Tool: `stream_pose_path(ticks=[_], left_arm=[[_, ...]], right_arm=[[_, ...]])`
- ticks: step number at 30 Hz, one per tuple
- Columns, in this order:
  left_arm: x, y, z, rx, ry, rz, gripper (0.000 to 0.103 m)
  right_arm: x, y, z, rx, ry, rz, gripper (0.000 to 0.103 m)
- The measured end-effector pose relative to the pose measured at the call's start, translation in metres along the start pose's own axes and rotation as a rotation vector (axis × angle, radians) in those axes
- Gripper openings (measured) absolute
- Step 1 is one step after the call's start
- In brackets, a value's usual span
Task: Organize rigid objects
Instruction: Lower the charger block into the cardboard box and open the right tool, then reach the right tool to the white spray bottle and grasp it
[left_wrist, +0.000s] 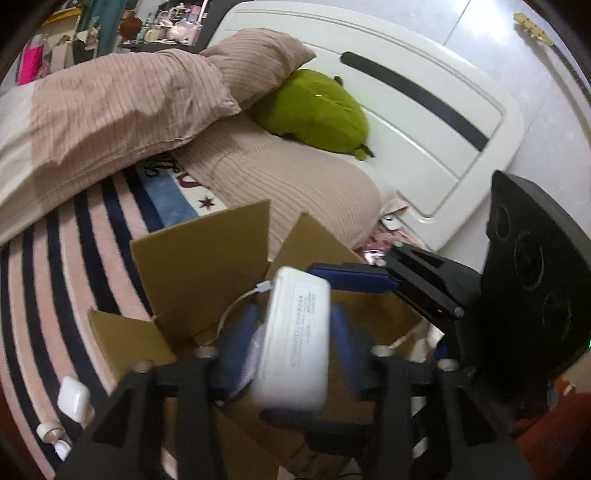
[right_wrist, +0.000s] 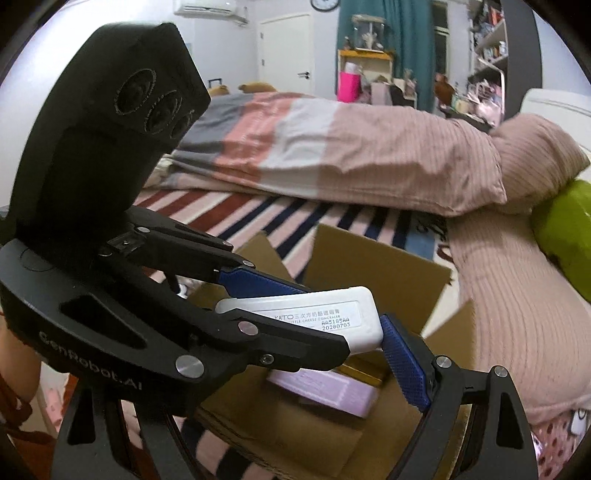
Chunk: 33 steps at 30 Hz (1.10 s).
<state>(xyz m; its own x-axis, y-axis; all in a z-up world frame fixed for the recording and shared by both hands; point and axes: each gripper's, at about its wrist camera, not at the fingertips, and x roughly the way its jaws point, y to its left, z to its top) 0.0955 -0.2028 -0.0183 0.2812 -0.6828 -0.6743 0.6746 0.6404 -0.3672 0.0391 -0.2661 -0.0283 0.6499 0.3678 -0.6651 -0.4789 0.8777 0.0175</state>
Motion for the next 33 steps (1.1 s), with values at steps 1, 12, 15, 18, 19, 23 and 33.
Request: stream_pose_path(ticks=[1, 12, 15, 18, 19, 23, 33], left_arm=[[0.000, -0.001, 0.001, 0.006, -0.010, 0.019, 0.071], [-0.044, 0.004, -0.012, 0.016, -0.094, 0.102, 0.078], [-0.062, 0.011, -0.020, 0.005, -0.121, 0.117, 0.079], [-0.084, 0.024, -0.032, -0.017, -0.150, 0.135, 0.079], [-0.095, 0.031, -0.038, -0.029, -0.164, 0.142, 0.079], [-0.132, 0.055, -0.061, -0.073, -0.212, 0.184, 0.079], [-0.204, 0.135, -0.144, -0.233, -0.283, 0.386, 0.084]], right_arm=[[0.002, -0.001, -0.001, -0.001, 0.015, -0.027, 0.087], [-0.001, 0.011, -0.006, -0.020, 0.028, -0.051, 0.089], [-0.005, 0.022, 0.000, -0.038, 0.012, -0.032, 0.094], [-0.009, 0.041, 0.006, -0.076, -0.015, -0.041, 0.098], [-0.009, 0.046, 0.008, -0.085, -0.016, -0.049, 0.098], [-0.006, 0.077, 0.021, -0.122, -0.036, -0.078, 0.098], [0.045, 0.166, 0.052, -0.176, -0.005, 0.147, 0.098]])
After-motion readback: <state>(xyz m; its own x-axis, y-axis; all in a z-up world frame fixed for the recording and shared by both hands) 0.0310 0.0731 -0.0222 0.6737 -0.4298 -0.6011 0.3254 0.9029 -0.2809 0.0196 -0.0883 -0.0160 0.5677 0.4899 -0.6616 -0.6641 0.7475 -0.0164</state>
